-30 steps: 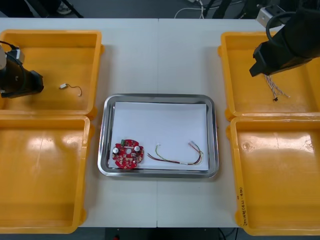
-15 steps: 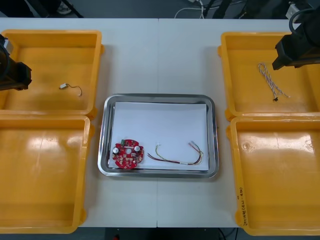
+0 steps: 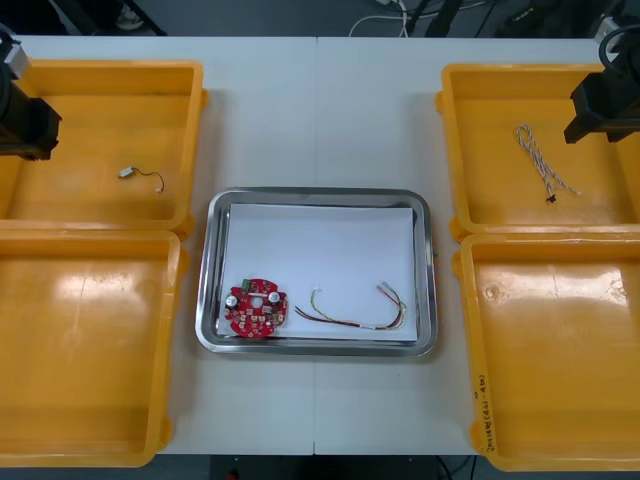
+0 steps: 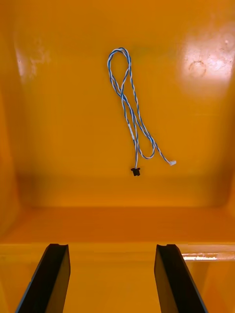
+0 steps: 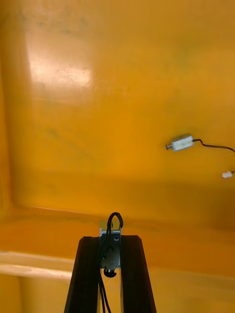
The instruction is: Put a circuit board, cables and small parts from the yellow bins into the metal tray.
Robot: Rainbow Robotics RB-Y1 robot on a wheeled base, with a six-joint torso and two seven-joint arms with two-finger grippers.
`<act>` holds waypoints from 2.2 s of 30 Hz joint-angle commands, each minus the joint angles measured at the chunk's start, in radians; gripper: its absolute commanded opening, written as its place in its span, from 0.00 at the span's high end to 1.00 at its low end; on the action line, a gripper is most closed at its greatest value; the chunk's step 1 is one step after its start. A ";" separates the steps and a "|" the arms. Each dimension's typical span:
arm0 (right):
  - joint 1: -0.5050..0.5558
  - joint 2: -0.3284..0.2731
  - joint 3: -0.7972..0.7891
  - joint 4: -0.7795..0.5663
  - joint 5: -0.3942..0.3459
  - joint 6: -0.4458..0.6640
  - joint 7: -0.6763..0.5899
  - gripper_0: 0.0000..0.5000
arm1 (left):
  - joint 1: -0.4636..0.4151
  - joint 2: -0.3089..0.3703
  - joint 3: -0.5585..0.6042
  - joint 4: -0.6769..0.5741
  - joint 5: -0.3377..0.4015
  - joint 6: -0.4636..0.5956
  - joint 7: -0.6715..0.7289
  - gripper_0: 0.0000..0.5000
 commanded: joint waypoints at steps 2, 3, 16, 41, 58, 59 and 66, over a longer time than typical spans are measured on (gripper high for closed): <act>-0.094 -0.008 -0.029 0.076 0.001 -0.066 0.045 0.00 | 0.014 -0.045 0.022 -0.140 0.006 0.085 -0.049 1.00; -0.100 -0.005 -0.029 0.092 0.004 -0.076 0.049 0.00 | 0.014 -0.051 0.022 -0.153 0.007 0.097 -0.046 1.00; -0.183 -0.002 -0.043 0.317 0.025 -0.203 0.252 0.00 | 0.014 -0.158 -0.052 -0.348 0.032 0.130 -0.011 1.00; -0.259 0.026 -0.036 0.641 0.048 -0.389 0.487 0.00 | -0.003 -0.240 -0.402 -0.413 0.139 0.123 0.204 0.99; -0.258 0.058 0.054 0.713 0.051 -0.534 0.522 0.00 | -0.002 -0.275 -0.517 -0.342 0.138 0.008 0.265 1.00; -0.258 0.058 0.054 0.714 0.051 -0.542 0.526 0.00 | -0.002 -0.279 -0.523 -0.328 0.135 -0.006 0.265 1.00; -0.259 0.058 0.056 0.757 0.025 -0.622 0.550 0.00 | -0.002 -0.287 -0.575 -0.256 0.116 -0.096 0.267 1.00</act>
